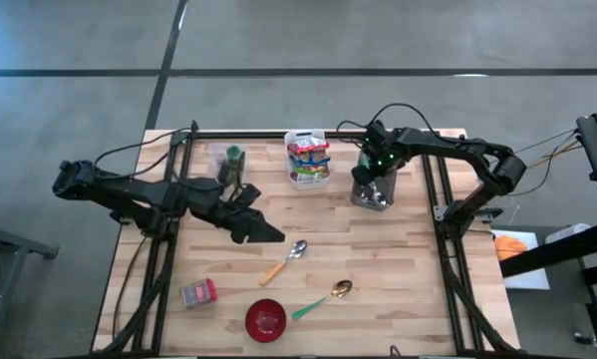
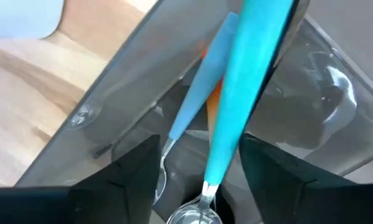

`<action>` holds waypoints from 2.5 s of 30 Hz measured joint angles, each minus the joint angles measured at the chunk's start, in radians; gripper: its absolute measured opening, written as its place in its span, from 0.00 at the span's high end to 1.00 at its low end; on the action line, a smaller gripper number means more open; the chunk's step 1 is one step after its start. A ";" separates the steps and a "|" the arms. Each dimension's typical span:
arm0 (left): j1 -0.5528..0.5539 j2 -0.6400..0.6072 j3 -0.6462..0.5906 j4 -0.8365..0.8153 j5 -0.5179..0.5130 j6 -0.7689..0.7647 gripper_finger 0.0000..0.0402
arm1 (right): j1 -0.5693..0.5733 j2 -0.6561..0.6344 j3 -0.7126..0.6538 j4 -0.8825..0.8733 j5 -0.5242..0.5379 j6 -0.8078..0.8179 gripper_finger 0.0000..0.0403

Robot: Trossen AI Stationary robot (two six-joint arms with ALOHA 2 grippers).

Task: Pick & Place Food Item
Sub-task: Put the light green spoon into the black bin, then put the red seasoning can into the transparent bin

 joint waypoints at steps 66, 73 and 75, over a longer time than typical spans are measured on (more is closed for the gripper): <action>0.007 0.088 -0.152 -0.864 0.237 0.207 0.05 | 0.167 -0.409 0.000 0.058 0.007 0.036 0.29; -0.089 0.087 -0.152 -0.871 0.210 0.134 0.24 | 0.167 -0.409 0.000 0.057 0.007 0.034 0.29; -0.129 0.087 -0.151 -0.888 0.198 0.112 0.28 | 0.167 -0.409 0.000 0.057 0.007 0.034 0.29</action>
